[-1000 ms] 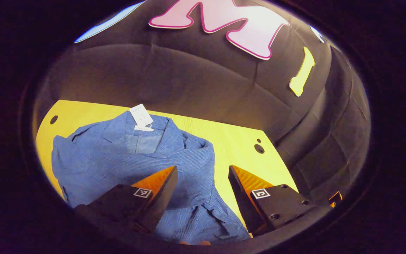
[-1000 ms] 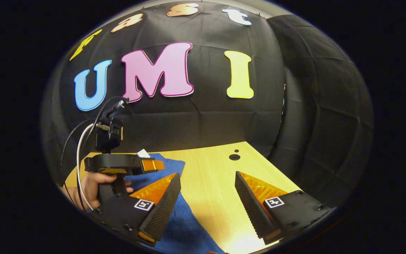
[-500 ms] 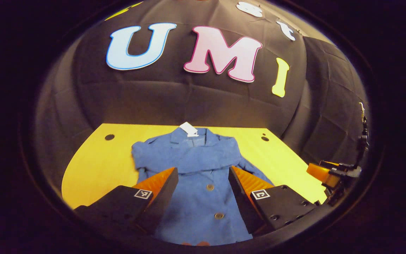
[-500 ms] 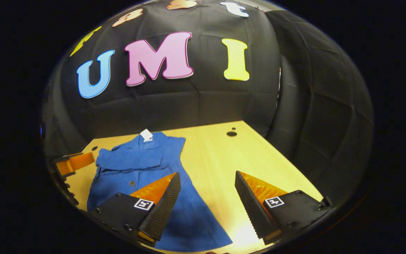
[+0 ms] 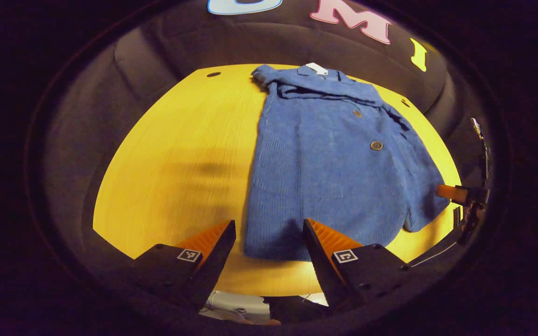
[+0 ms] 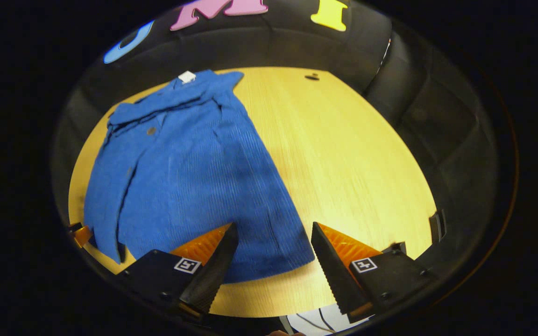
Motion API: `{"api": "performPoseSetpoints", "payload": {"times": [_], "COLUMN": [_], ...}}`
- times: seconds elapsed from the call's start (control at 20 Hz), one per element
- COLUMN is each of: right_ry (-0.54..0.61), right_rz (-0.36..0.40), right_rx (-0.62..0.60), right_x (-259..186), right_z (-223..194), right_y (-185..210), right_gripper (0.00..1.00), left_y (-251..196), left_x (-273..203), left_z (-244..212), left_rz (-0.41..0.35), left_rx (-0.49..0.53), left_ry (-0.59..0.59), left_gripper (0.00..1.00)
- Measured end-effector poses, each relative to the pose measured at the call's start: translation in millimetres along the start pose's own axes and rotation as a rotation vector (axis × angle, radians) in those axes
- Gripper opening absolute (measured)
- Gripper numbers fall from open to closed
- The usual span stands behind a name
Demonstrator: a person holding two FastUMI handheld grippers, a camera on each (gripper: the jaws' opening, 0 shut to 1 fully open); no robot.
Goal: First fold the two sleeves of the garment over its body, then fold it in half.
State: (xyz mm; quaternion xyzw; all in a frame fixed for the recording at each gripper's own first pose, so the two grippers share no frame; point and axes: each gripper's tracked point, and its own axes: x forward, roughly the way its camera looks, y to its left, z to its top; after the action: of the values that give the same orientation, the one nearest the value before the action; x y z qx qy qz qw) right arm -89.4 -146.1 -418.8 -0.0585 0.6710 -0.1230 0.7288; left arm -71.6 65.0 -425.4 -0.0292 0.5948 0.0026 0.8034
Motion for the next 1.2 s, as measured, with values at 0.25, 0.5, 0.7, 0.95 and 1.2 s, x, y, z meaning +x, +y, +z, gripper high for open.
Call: {"api": "performPoseSetpoints", "payload": {"times": [0.25, 0.5, 0.7, 0.95, 1.2], "right_ry": [0.04, 0.063, 0.048, 0.065, 0.019], "right_rz": [0.031, 0.075, 0.086, 0.193, 0.261], "right_rx": [0.056, 0.063, -0.019, 0.011, 0.075], "right_x": [0.0, 4.2, 2.3, -0.3, -23.1], "right_z": [3.2, 6.3, 9.6, 8.2, 39.5], "right_y": [1.9, 13.7, 28.3, 41.8, 52.7], "right_gripper": [0.98, 0.83, 0.1, 0.02, 0.02], "left_y": [-5.5, -24.5, -43.5, -66.2, -60.2], "left_x": [-4.0, 0.6, -1.0, -4.4, -30.6], "left_z": [-1.2, 0.7, 6.1, 6.8, 36.4], "left_rz": [0.019, -0.01, -0.002, -0.168, -0.229], "left_rx": [0.015, 0.031, 0.091, -0.047, -0.063], "left_ry": [-0.004, 0.018, 0.004, 0.014, -0.056], "left_gripper": [0.84, 0.6, 0.08, 0.01, 0.01]}}
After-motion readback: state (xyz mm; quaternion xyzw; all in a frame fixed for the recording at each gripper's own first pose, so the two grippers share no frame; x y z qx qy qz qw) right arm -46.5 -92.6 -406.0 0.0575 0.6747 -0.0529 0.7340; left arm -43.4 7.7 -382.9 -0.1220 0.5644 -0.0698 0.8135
